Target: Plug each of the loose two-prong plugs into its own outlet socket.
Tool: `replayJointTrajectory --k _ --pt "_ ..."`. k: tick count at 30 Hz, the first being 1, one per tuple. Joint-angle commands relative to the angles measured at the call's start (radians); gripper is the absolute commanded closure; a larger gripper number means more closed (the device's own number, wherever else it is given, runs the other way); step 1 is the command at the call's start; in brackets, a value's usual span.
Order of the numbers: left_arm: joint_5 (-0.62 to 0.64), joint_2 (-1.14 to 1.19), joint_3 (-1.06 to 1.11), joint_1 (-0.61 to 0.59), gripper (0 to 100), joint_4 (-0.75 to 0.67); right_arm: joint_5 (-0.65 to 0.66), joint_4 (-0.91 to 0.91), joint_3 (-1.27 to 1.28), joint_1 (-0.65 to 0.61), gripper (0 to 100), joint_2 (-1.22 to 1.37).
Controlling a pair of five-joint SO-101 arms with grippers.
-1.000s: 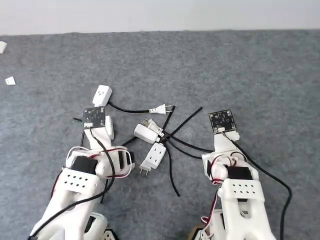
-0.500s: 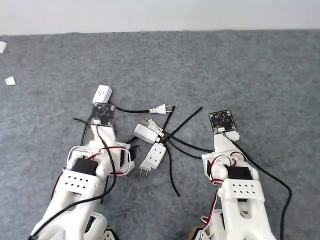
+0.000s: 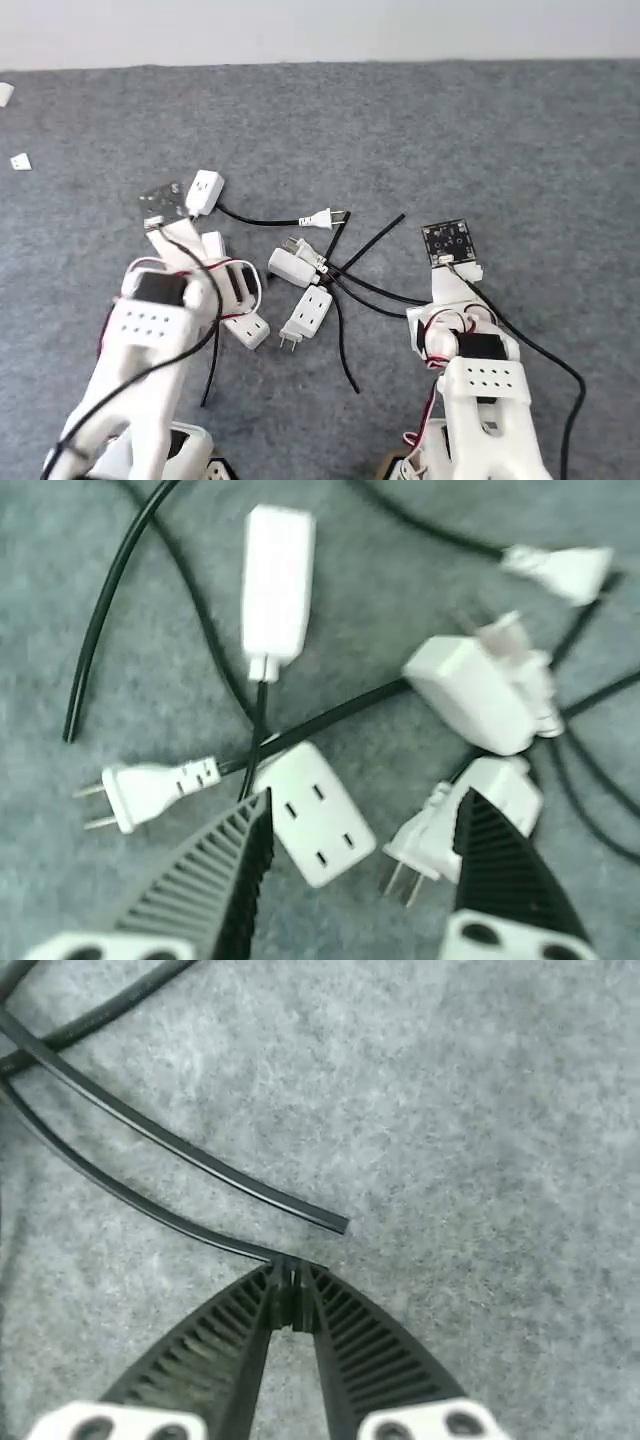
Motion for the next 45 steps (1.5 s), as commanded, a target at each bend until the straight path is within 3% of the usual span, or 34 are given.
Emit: replayJointTrajectory --k 1,6,11,19,30,33,39,45 --pt "0.066 0.163 -0.079 0.003 71 0.052 0.012 -0.018 -0.009 0.010 99.0 -0.013" --pt "0.100 0.374 -0.183 0.044 63 0.164 0.012 -0.019 -0.009 0.010 99.0 -0.013" --pt "0.098 0.465 -0.237 0.041 62 0.198 0.012 -0.019 -0.009 0.010 99.0 -0.013" --pt "0.135 0.531 -0.166 0.043 62 -0.009 0.012 -0.019 -0.009 0.010 99.0 -0.013" --pt "0.046 0.532 -0.168 0.038 62 -0.020 0.058 -0.019 -0.009 0.012 99.0 -0.013" --pt "0.041 0.532 -0.170 0.041 69 -0.021 0.060 -0.019 -0.009 0.012 99.0 -0.013" --pt "-0.114 0.468 -0.160 0.040 100 -0.103 0.060 -0.019 -0.009 0.012 99.0 -0.013" --pt "-0.132 0.347 -0.076 0.106 99 -0.147 0.060 -0.019 -0.009 0.012 99.0 -0.013"
